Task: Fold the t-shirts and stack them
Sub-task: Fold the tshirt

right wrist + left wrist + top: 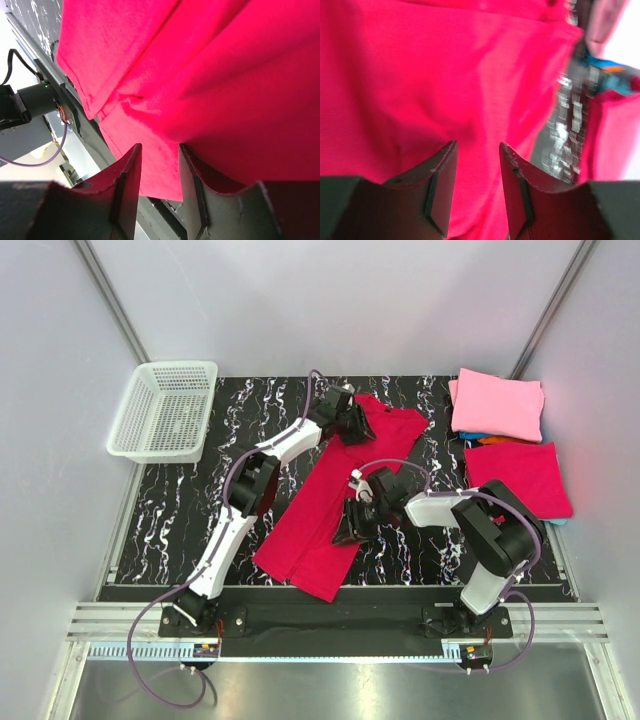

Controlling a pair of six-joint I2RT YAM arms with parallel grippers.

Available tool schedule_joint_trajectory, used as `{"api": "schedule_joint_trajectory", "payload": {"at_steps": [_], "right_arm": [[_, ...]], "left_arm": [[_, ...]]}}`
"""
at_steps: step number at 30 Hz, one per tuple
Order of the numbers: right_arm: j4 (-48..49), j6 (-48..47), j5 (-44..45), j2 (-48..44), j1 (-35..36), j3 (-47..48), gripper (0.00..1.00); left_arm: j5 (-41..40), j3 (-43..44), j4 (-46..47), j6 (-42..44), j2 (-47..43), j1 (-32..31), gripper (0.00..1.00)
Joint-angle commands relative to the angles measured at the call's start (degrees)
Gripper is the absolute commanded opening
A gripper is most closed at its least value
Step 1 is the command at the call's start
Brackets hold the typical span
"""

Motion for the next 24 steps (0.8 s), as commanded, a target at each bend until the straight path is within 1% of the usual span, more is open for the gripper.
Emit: {"api": "schedule_joint_trajectory", "payload": {"at_steps": [1,3,5,6,7,12,15,20,24], "right_arm": [[3.28,0.46,1.28,0.64,0.75,1.53,0.42],[0.49,0.02,3.47,1.25,0.75,1.97,0.42],[-2.33,-0.69,5.14,1.78,0.75,3.28,0.42],[-6.09,-1.12,7.15,1.87,0.75,3.81,0.42],[-7.78,-1.3,8.22,1.44,0.75,3.99,0.42],[-18.5,-4.28,15.51,-0.68,0.75,6.09,0.43],[-22.72,-6.04,18.15,-0.94,0.75,8.02,0.44],[-27.56,-7.8,21.41,1.6,0.75,11.81,0.44],[-29.42,-8.95,23.34,3.27,0.75,15.06,0.45]], "left_arm": [[-9.77,1.45,-4.82,3.63,-1.47,0.26,0.43],[-13.62,2.14,-8.42,4.16,-1.12,0.35,0.43],[-15.83,2.76,-11.75,5.22,-1.03,0.61,0.43],[-18.11,3.55,-12.99,5.57,-0.77,0.78,0.43],[-19.78,3.9,-14.83,6.35,-0.85,0.96,0.43],[-25.41,4.61,-17.83,7.68,-2.17,3.77,0.43],[-26.91,4.61,-18.62,8.21,-2.61,6.05,0.44],[-28.85,4.35,-19.94,8.38,-3.14,9.83,0.44],[-27.1,4.7,-19.86,9.0,-2.7,12.12,0.44]]}}
